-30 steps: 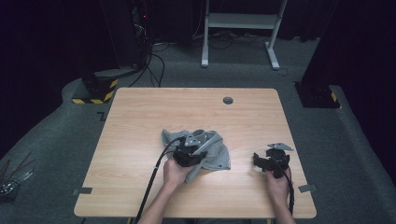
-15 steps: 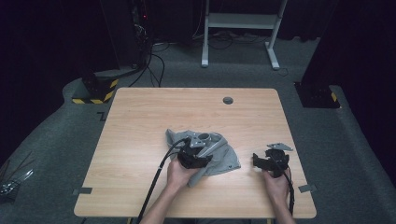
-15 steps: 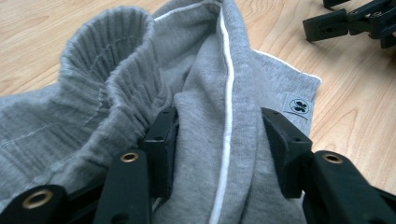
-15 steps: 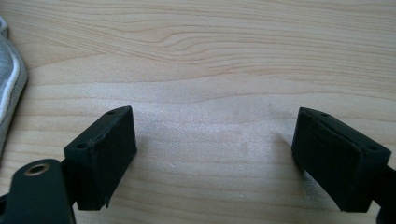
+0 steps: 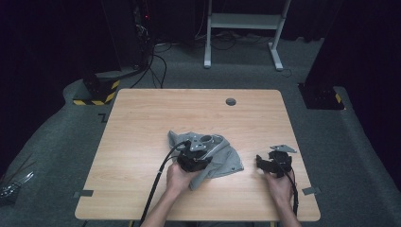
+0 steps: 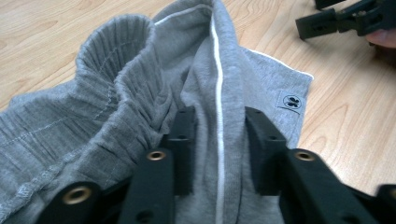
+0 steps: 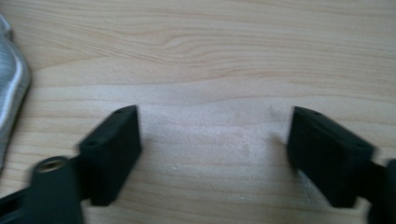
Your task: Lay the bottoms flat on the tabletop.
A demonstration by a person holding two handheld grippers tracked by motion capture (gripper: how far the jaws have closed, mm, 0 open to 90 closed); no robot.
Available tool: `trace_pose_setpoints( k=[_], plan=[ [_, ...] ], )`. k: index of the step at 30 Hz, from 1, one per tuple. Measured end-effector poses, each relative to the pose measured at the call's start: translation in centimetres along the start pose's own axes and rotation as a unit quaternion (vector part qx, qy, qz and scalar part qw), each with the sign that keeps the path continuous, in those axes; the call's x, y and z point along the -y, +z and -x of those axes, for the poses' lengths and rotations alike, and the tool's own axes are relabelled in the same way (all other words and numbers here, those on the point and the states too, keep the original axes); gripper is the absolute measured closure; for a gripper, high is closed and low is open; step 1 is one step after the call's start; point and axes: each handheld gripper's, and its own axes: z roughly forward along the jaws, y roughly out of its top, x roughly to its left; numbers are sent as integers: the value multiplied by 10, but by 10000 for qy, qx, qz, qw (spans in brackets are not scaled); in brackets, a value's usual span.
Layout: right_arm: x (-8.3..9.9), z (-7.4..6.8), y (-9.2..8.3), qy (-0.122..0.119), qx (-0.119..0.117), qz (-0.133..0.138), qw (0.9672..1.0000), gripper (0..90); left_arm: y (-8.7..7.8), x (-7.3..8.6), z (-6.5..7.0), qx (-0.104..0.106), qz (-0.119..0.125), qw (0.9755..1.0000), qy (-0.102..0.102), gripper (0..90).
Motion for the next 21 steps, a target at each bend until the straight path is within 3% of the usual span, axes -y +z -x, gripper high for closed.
trace_pose_setpoints(
  k=[1,2,3,5,6,7,9,10,11,12,13,17,21],
  plan=[
    [0,-2,-1,-120,-113,71,9998,443,-1,0,0,-9,29,10000,-7,720],
    [-1,-3,-2,-211,-177,48,9996,495,-1,0,0,-14,34,10000,-12,730],
    [-1,-3,-2,-211,-177,48,9996,495,-1,0,0,-14,34,10000,-12,738],
    [-1,-8,-4,-271,-543,44,9981,510,-1,0,0,-17,47,10000,-22,745],
    [-2,-17,-6,-406,-841,158,9955,500,-1,0,0,-32,41,10000,-42,754],
    [-2,-17,-6,-406,-841,158,9955,500,-1,0,0,-32,41,10000,-42,756],
    [-3,-27,-9,-514,-1161,293,9915,490,0,0,-1,-36,46,10000,-73,759],
    [-7,-37,-10,-706,-1428,284,9868,476,-1,0,-1,-37,58,9999,-98,764],
    [-7,-37,-10,-706,-1428,284,9868,476,-1,0,-1,-37,58,9999,-98,766],
    [-8,-46,-8,-894,-1615,307,9823,485,-1,0,-2,-21,67,9999,-134,769],
    [-8,-46,-8,-894,-1615,307,9823,485,-2,0,-2,-26,77,9999,-144,769],
    [-10,-59,-5,-1151,-1751,292,9774,560,-4,2,-4,22,123,9997,-195,779],
    [-7,-64,1,-1439,-1757,36,9739,690,-8,3,-7,21,202,9994,-265,784]
  ],
)
